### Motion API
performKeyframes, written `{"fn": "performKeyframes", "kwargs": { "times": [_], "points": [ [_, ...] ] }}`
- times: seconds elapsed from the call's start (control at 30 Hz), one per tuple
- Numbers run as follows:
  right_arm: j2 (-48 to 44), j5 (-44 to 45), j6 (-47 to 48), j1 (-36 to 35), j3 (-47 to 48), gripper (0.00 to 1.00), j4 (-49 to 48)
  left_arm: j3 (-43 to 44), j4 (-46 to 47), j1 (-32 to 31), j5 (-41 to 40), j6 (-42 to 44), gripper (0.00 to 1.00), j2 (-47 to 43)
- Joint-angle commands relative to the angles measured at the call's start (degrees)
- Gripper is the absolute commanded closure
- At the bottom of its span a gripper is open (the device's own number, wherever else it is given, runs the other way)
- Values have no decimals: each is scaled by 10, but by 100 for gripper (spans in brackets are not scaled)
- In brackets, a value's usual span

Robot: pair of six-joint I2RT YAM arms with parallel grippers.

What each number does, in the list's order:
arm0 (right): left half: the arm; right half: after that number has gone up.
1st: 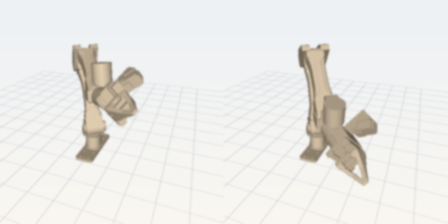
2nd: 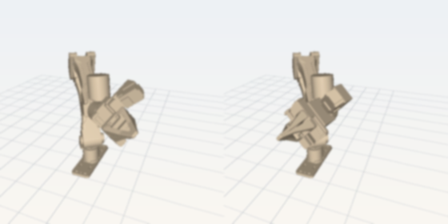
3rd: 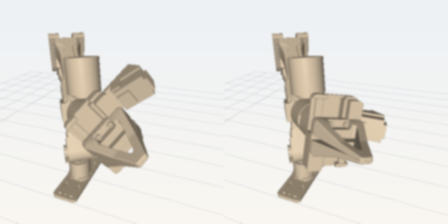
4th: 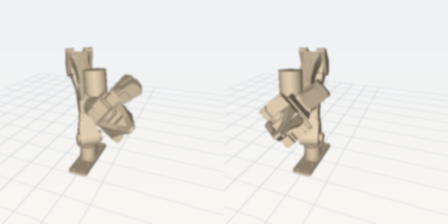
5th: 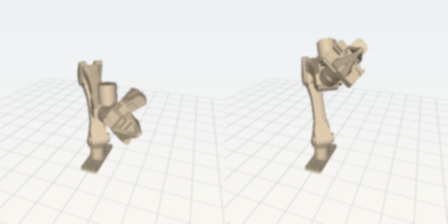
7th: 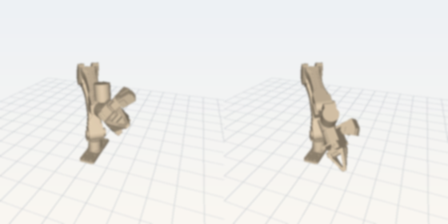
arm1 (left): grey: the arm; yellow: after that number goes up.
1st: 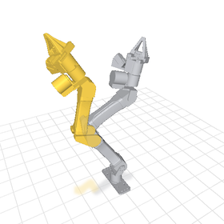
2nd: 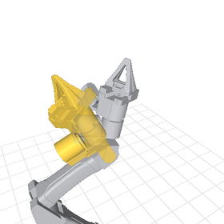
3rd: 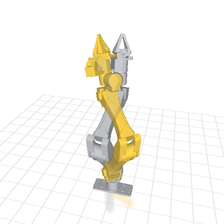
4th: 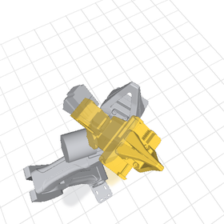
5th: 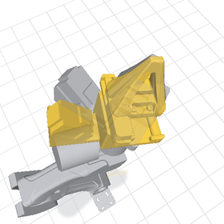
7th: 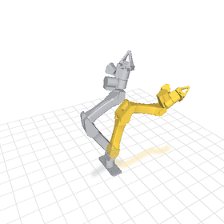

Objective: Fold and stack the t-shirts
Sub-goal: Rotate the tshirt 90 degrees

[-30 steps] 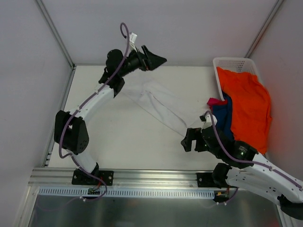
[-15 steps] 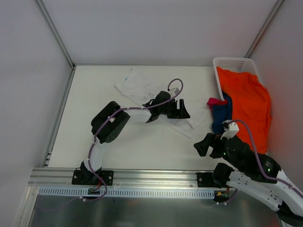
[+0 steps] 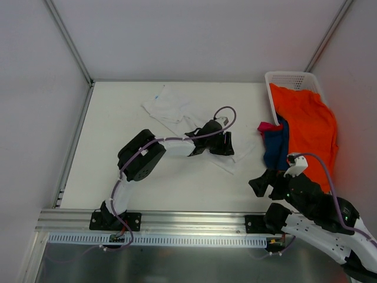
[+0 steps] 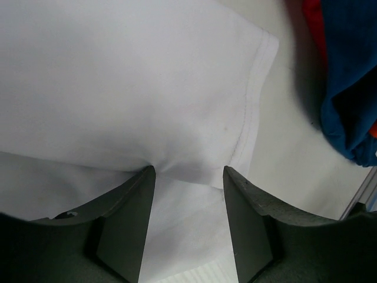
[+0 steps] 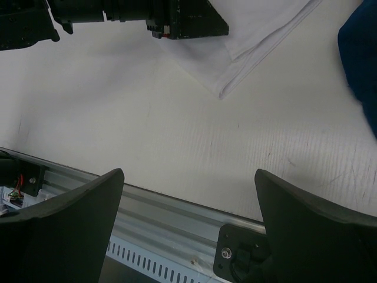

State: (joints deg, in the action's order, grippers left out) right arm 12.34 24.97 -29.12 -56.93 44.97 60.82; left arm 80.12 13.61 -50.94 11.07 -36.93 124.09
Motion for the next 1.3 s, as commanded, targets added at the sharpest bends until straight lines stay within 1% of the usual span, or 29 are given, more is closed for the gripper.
{"fn": "performKeyframes", "kwargs": {
  "times": [0.0, 0.07, 0.13, 0.17, 0.2, 0.27, 0.3, 0.37, 0.5, 0.63, 0.67, 0.73, 0.77, 0.8, 0.93, 1.03, 1.17, 1.27],
  "points": [
    [2, 12, 0, 0, 21, 1, 8, -56, -153, -6, -56, 31, 49, -31],
    [9, 11, 4, 1, 21, 1, 3, -79, -178, -6, -56, 27, 50, -43],
    [15, 10, 10, 1, 21, 1, -10, -124, -206, -9, -54, 25, 53, -67],
    [25, 10, 11, 1, 19, 1, -14, -144, -213, -11, -58, 25, 53, -77],
    [30, 10, 15, 1, 18, 1, -23, -180, -220, -14, -62, 25, 53, -101],
    [47, 8, 21, 1, 14, 1, -39, -216, -247, -23, -74, 24, 54, -125],
    [53, 6, 27, 0, 13, 0, -47, -249, -256, -26, -78, 23, 53, -151],
    [67, 3, 31, 1, 9, 0, -68, -281, -286, -32, -101, 10, 53, -179],
    [109, -18, 40, 0, 0, 0, -110, -374, -321, -33, -129, -15, 52, -277],
    [139, -32, 45, 0, -4, 1, -141, -428, -357, -32, -127, -54, 52, -358],
    [144, -34, 46, 0, -5, 1, -151, -447, -362, -32, -130, -59, 51, -397],
    [155, -41, 47, 0, -8, 1, -161, -457, -392, -32, -141, -66, 50, -437],
    [157, -42, 47, 0, -9, 1, -170, -458, -406, -32, -148, -66, 50, -477],
    [160, -47, 47, 0, -11, 0, -173, -456, -441, -32, -172, -64, 49, -495],
    [172, -55, 45, 1, -20, 1, -191, -443, -496, -18, -241, -47, 44, -589],
    [176, -58, 43, 0, -23, 1, -199, -433, -496, 0, -269, -12, 42, -603],
    [185, -67, 37, 1, -31, 0, -209, -386, -493, 5, -316, 22, 39, -571],
    [189, -75, 29, -1, -41, 1, -216, -343, -495, 5, -324, 45, 36, -567]
  ]
}}
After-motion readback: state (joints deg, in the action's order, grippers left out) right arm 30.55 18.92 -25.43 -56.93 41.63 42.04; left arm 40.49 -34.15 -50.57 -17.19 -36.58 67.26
